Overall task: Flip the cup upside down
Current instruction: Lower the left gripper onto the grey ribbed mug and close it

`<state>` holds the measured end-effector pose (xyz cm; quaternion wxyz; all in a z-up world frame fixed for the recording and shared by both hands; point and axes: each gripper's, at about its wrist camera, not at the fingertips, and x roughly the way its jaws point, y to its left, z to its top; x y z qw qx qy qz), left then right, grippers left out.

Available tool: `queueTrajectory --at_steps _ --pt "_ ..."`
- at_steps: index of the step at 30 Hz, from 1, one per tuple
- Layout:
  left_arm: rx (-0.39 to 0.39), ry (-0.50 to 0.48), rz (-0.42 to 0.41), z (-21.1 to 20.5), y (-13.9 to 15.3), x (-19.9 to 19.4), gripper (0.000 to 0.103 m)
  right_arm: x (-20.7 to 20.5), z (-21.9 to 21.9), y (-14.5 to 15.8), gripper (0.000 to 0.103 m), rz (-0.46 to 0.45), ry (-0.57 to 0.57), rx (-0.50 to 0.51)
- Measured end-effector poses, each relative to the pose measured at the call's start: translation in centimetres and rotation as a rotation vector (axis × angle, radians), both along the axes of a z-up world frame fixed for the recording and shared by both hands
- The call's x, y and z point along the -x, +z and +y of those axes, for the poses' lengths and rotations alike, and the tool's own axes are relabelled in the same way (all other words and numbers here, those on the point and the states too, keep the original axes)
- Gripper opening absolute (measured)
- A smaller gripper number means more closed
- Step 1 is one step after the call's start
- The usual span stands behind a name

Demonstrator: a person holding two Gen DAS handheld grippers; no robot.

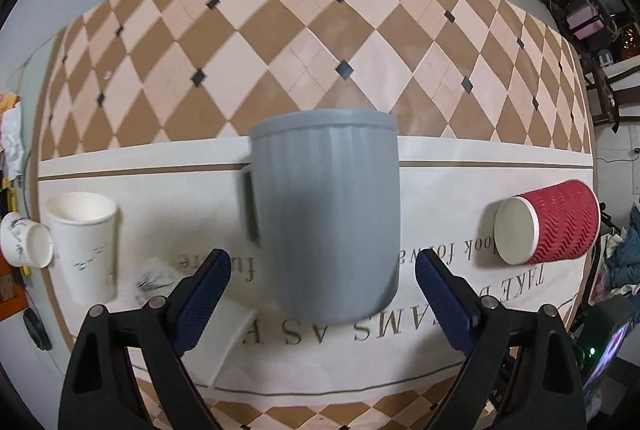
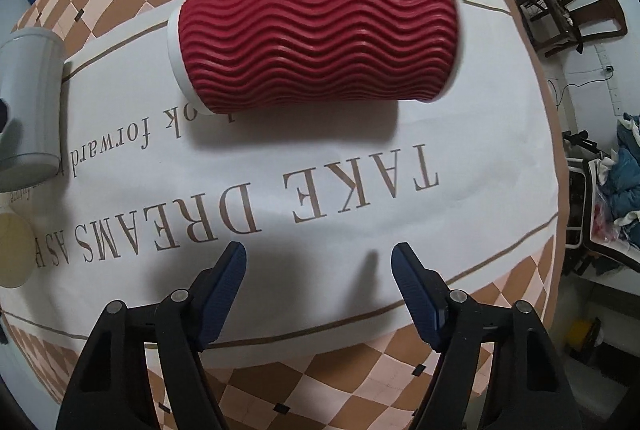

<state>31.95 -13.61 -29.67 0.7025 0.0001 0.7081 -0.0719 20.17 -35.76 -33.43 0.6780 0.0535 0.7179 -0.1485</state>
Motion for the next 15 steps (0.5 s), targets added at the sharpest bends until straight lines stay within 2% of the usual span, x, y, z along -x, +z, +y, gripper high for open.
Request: queueTrajectory --at_steps 2,3,8,12,15 --pt "-0.003 -0.005 -0.001 -0.1 -0.6 -0.1 0.08 0.0 0.2 -0.3 0.077 0.007 0.004 -0.002" --pt "-0.001 -0.009 -0.004 -0.2 -0.8 0.0 0.077 0.0 0.1 -0.5 0.077 0.01 0.004 -0.003" --pt "-0.024 -0.039 -0.078 -0.4 -0.3 0.4 0.076 0.5 -0.1 -1.3 0.077 0.019 0.006 0.011" --pt "-0.031 -0.047 -0.101 -0.3 0.4 1.3 0.075 1.3 -0.6 -0.4 0.077 -0.005 0.005 0.022" --pt "-0.029 -0.069 -0.138 0.1 2.1 2.4 0.075 1.9 -1.2 0.5 0.077 -0.028 -0.001 0.026"
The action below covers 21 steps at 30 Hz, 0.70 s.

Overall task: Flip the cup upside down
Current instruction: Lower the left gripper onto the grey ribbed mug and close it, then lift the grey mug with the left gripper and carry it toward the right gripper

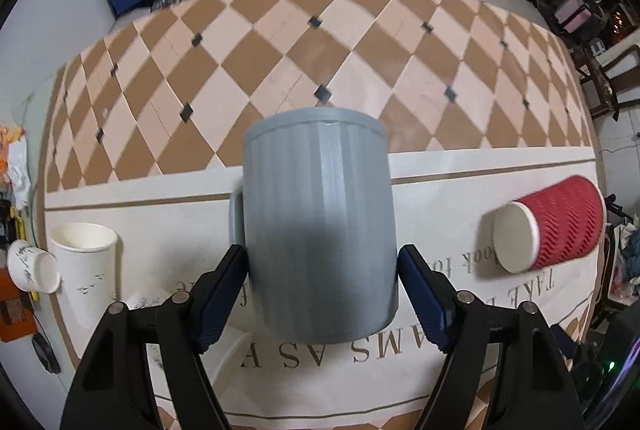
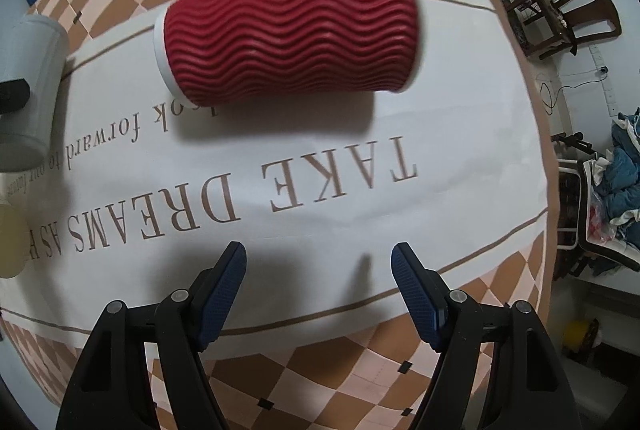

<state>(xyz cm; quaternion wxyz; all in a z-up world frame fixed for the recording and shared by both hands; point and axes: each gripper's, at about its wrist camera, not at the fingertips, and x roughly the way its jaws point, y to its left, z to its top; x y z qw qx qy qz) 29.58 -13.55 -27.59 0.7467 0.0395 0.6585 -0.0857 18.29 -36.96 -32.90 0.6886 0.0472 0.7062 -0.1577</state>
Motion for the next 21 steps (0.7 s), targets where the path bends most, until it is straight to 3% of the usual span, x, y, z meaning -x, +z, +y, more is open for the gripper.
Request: queueTrajectory --at_steps 10,14,18,21 --pt "0.064 -0.019 -0.063 -0.1 6.5 3.4 0.074 4.1 0.3 3.8 0.077 -0.072 -0.023 -0.01" --pt "0.079 -0.027 -0.082 0.8 8.5 7.2 0.074 6.5 0.9 5.4 0.077 -0.106 -0.039 -0.012" --pt "0.097 -0.025 -0.077 1.7 8.5 11.3 0.074 9.1 1.5 6.9 0.077 -0.141 -0.054 0.008" --pt "0.118 -0.027 -0.038 2.5 6.8 14.0 0.074 11.4 1.6 7.5 0.077 -0.16 -0.077 0.031"
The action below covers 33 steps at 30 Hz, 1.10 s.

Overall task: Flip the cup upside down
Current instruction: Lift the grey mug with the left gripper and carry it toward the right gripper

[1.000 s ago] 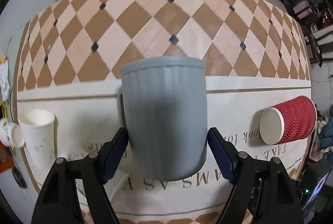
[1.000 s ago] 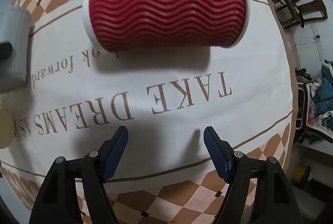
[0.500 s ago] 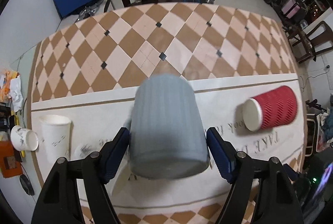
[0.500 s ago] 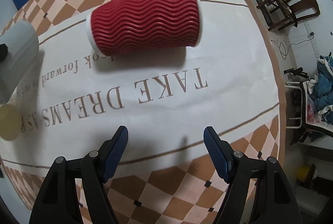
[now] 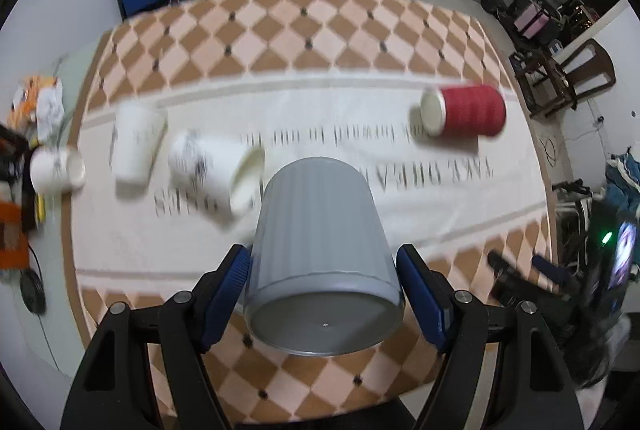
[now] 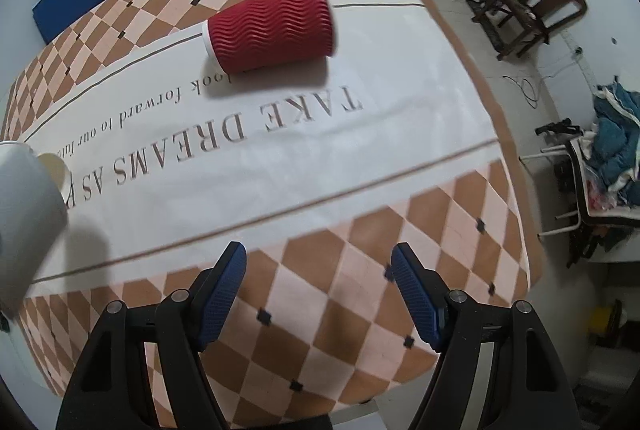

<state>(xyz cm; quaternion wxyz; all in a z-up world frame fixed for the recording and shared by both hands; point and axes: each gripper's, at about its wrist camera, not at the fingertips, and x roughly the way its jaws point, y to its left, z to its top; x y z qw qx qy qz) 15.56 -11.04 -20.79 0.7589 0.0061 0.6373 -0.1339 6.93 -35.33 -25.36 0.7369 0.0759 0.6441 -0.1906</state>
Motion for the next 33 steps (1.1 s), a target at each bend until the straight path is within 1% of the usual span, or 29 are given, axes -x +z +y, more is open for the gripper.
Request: queueTrajectory --at_steps 3,6,9,10,12,15,22,30,33 --pt "0.019 0.003 0.036 0.2 -2.1 1.8 0.074 2.3 0.3 0.0 0.077 -0.006 -0.019 0.023" --pt "0.021 0.009 0.035 0.0 -3.8 2.7 0.074 3.4 1.1 -0.2 0.077 -0.001 -0.031 0.043" --pt "0.017 0.022 0.015 -0.7 -5.0 3.0 0.074 4.7 1.3 -0.9 0.077 0.012 -0.04 0.04" --pt "0.013 0.025 -0.009 -1.0 -4.8 3.1 0.074 4.8 1.3 -1.2 0.077 0.019 -0.038 0.037" --pt "-0.005 0.016 -0.03 -1.6 -4.8 3.1 0.074 5.1 1.2 -1.8 0.077 0.031 -0.036 0.03" --pt "-0.015 0.023 -0.031 -2.0 -4.9 3.4 0.074 5.0 0.8 -2.5 0.077 0.041 -0.026 0.024" --pt "-0.027 0.085 0.002 -2.1 -5.3 4.4 0.074 3.4 -0.8 -3.5 0.077 0.048 -0.022 0.006" --pt "-0.058 0.084 0.027 -2.6 -5.5 5.7 0.074 1.9 -1.6 -3.8 0.077 0.038 -0.022 -0.019" --pt "-0.048 0.096 0.06 -2.5 -5.8 6.1 0.074 1.5 -1.8 -3.8 0.077 0.037 -0.023 -0.025"
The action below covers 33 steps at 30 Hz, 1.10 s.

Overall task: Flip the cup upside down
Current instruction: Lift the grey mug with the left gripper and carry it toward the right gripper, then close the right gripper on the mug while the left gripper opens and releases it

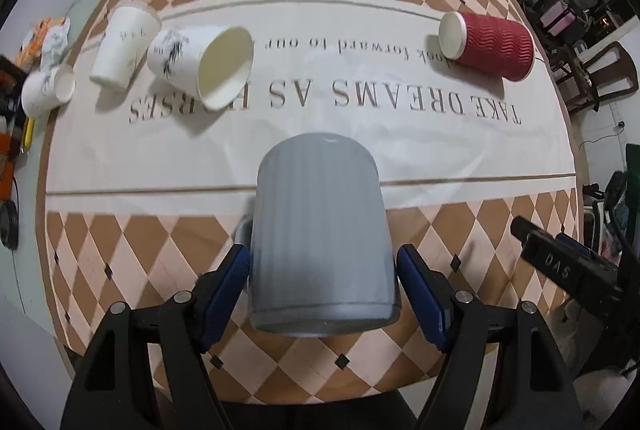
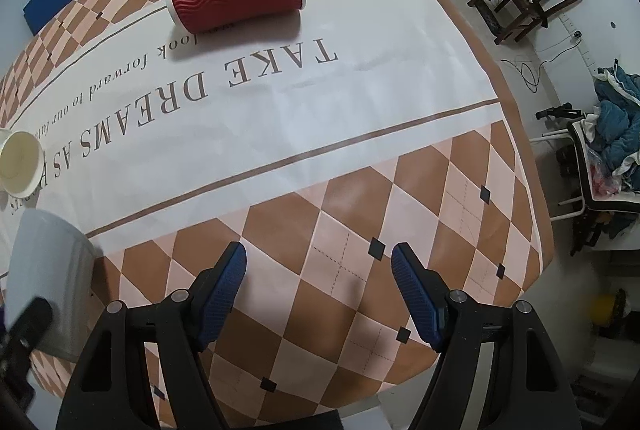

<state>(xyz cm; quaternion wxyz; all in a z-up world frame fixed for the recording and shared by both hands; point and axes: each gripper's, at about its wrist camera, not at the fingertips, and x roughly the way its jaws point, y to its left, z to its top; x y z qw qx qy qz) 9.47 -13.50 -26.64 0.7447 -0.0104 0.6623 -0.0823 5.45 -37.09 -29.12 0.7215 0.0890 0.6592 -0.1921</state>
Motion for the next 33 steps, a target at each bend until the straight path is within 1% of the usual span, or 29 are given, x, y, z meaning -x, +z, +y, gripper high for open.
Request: queueTrajectory --at_steps 4,10,12,13,16,17,19,20,21,23,24,26,27,29,30,31,33 --pt "0.0 0.002 0.025 0.0 -0.6 0.8 0.074 -0.1 0.0 0.3 0.077 -0.009 0.0 -0.007" --pt "-0.002 -0.006 0.057 -0.3 -1.8 1.0 0.074 0.1 -0.3 0.7 0.077 -0.014 0.0 -0.006" --pt "-0.003 -0.007 0.047 -0.4 -1.7 1.0 0.074 0.3 -0.4 0.9 0.077 -0.015 -0.004 -0.002" --pt "-0.013 -0.004 0.028 -0.4 -1.4 1.0 0.074 0.4 -0.5 1.1 0.077 -0.017 -0.006 -0.001" --pt "-0.001 0.006 0.0 -0.1 -0.4 0.6 0.075 0.6 -0.9 1.9 0.078 -0.033 -0.003 -0.012" --pt "0.011 0.008 -0.018 0.1 0.3 0.5 0.077 0.7 -1.0 2.2 0.08 -0.04 0.002 -0.02" --pt "0.021 0.012 -0.048 0.6 1.8 0.4 0.094 0.6 -0.9 3.2 0.084 -0.062 0.038 -0.043" --pt "0.035 0.013 -0.065 1.0 2.7 0.4 0.1 0.5 -0.7 3.6 0.086 -0.071 0.065 -0.047" --pt "0.035 0.012 -0.079 1.4 3.3 0.3 0.103 0.2 -0.4 4.2 0.088 -0.084 0.108 -0.046" --pt "-0.003 0.014 -0.112 2.5 4.7 0.4 0.103 -0.4 1.1 5.5 0.095 -0.109 0.229 -0.025" --pt "-0.024 0.019 -0.136 3.3 5.3 0.7 0.103 -0.8 2.2 6.2 0.095 -0.118 0.312 -0.006" --pt "-0.068 0.032 -0.162 4.5 5.7 1.0 0.103 -1.7 5.2 7.2 0.095 -0.099 0.519 0.064" --pt "-0.106 0.045 -0.166 5.3 5.5 1.4 0.103 -1.9 7.4 7.6 0.095 -0.079 0.672 0.111" --pt "-0.177 0.068 -0.15 7.0 4.3 2.1 0.103 -1.8 10.8 7.9 0.095 -0.051 0.905 0.184" --pt "-0.204 0.082 -0.141 7.7 3.6 2.5 0.103 -1.4 12.9 7.6 0.095 -0.031 1.053 0.253" --pt "-0.233 0.115 -0.124 8.9 2.3 3.1 0.103 -0.6 15.1 7.0 0.094 -0.009 1.227 0.344" --pt "-0.245 0.176 -0.075 10.6 0.0 4.0 0.103 1.4 18.4 5.6 0.094 0.0 1.523 0.503"
